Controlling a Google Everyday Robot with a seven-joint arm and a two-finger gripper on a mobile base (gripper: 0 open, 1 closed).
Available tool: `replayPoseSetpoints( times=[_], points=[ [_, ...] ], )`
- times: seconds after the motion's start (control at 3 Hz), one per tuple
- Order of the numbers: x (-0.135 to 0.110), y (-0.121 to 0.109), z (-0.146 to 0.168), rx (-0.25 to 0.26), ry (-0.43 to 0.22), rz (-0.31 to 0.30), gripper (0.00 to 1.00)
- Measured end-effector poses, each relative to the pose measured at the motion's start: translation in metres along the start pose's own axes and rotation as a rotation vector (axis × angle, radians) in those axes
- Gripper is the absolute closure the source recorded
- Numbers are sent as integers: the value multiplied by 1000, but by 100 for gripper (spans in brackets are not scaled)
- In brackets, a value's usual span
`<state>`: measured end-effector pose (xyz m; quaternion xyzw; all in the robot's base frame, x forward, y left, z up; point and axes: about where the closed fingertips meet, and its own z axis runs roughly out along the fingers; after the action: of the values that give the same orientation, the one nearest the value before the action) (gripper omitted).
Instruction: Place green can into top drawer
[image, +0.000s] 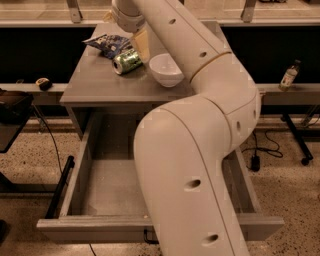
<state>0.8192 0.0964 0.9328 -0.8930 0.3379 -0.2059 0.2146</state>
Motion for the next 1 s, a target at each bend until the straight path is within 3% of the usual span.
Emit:
replayPoseSetpoints(
  times=[0.67, 1.0],
  points=[
    [-9, 9, 38, -73, -8, -42, 0],
    [-12, 13, 51, -99, -9, -47, 18]
  ],
)
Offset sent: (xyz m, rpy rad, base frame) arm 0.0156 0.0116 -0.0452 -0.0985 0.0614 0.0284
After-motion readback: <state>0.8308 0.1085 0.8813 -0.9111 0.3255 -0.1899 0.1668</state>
